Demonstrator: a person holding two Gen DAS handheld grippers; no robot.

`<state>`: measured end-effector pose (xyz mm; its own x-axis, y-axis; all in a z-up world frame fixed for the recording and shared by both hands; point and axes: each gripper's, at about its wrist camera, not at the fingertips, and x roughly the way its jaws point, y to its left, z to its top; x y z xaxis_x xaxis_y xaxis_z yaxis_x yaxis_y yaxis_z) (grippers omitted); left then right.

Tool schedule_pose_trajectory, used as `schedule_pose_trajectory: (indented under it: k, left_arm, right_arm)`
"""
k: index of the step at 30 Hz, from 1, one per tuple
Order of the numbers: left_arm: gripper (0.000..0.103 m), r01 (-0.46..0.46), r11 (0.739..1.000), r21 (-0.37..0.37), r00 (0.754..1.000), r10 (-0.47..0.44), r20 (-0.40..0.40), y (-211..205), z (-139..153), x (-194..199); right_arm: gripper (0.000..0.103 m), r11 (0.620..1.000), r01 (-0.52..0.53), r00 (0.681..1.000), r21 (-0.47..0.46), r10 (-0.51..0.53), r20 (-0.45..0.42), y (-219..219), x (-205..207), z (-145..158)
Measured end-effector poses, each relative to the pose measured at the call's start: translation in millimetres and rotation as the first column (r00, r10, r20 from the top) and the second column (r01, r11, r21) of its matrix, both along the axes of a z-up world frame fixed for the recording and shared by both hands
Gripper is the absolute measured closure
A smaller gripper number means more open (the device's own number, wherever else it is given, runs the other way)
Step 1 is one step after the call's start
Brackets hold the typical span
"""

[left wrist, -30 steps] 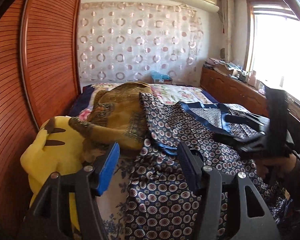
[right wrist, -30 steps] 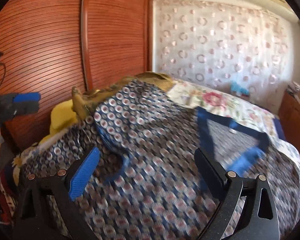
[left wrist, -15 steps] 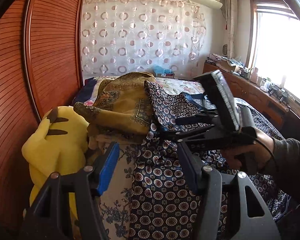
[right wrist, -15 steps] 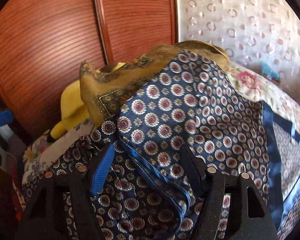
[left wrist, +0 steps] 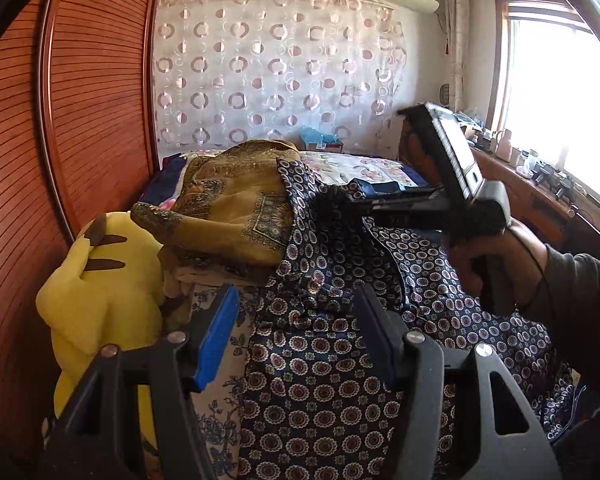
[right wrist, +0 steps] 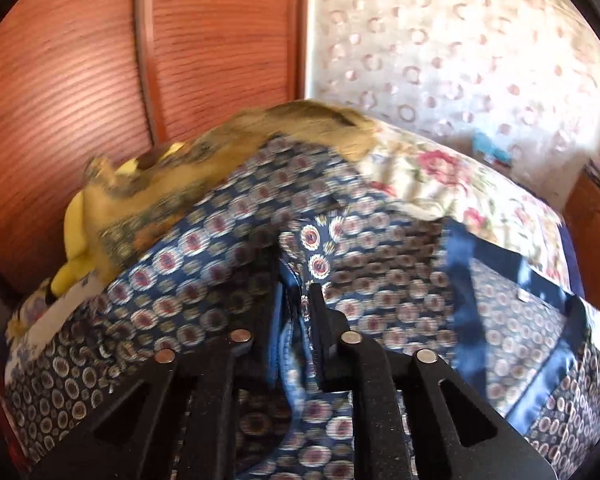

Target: Fold small clothes

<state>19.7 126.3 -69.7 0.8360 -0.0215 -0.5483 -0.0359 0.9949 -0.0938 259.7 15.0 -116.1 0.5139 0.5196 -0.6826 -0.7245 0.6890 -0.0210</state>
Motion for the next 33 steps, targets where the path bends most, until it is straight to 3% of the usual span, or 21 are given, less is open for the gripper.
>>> schedule_pose_trajectory:
  k: [1,2,12,18,21,26,33]
  left_arm:
    - [0.044,0.001,1.0,0.002,1.0,-0.001,-0.002,-1,0,2]
    - [0.044,0.002,1.0,0.004,1.0,-0.002,-0.003,-3,0,3]
    - [0.044,0.02,1.0,0.004,1.0,-0.02,-0.015,-20,-2,15]
    - [0.044,0.031,1.0,0.002,0.999,-0.031,-0.019,-24,-5,18]
    - [0.044,0.032,0.999,0.001,0.999,-0.032,-0.024,-22,-6,18]
    - [0.044,0.039,0.999,-0.005,0.999,-0.039,-0.028,-24,-9,19]
    - [0.044,0.058,0.998,-0.007,0.998,-0.058,-0.036,-35,-11,24]
  right_arm:
    - [0.058,1.0,0.012,1.0,0.017,-0.012,-0.006,-5,4,3]
    - [0.054,0.999,0.028,1.0,0.03,-0.028,-0.006,-11,6,7]
    - [0.054,0.994,0.058,0.998,0.095,-0.059,0.0,-66,3,32]
    - [0.054,0.996,-0.05,0.998,0.068,0.052,-0.028,-34,-3,19]
    - [0.054,0.998,-0.067,0.997,0.004,0.067,-0.047,-7,-2,2]
    - [0.054,0.996,0.045,0.998,-0.075,-0.048,-0.037,-2,25,-13]
    - [0.054,0.99,0.134,0.99,-0.038,-0.135,-0.035,-52,40,4]
